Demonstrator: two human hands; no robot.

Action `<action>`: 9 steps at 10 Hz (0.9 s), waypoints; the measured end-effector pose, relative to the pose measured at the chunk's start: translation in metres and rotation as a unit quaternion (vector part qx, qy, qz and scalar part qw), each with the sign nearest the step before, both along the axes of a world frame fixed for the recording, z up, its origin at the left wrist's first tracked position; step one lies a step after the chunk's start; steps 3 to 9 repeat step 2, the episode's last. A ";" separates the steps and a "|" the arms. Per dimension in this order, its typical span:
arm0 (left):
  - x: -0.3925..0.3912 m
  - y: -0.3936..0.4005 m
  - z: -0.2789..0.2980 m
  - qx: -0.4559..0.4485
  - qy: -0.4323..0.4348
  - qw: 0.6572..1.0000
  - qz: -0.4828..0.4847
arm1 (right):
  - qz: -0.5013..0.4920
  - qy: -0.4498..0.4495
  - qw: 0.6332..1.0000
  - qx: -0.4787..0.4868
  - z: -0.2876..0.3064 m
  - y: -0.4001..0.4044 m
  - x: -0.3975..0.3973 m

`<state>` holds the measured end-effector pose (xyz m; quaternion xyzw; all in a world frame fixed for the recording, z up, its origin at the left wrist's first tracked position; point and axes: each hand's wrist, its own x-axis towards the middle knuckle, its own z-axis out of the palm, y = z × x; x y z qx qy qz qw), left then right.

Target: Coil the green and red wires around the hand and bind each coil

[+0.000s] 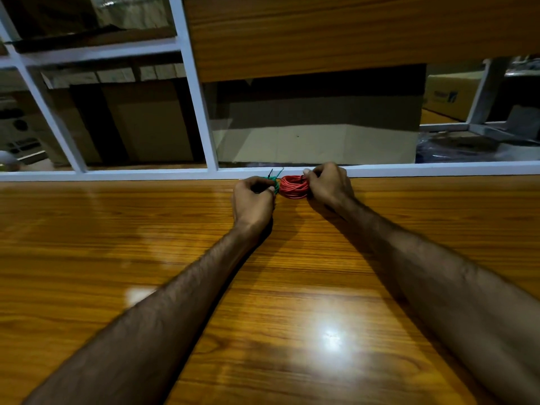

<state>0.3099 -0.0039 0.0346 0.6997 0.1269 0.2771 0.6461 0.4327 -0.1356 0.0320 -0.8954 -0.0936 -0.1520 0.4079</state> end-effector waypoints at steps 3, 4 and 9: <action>-0.011 -0.002 0.004 0.022 -0.004 1.000 -0.020 | 0.013 -0.036 0.998 0.042 0.010 -0.024 -0.032; -0.011 -0.002 0.004 0.022 -0.004 1.000 -0.020 | 0.013 -0.036 0.998 0.042 0.010 -0.024 -0.032; -0.011 -0.002 0.004 0.022 -0.004 1.000 -0.020 | 0.013 -0.036 0.998 0.042 0.010 -0.024 -0.032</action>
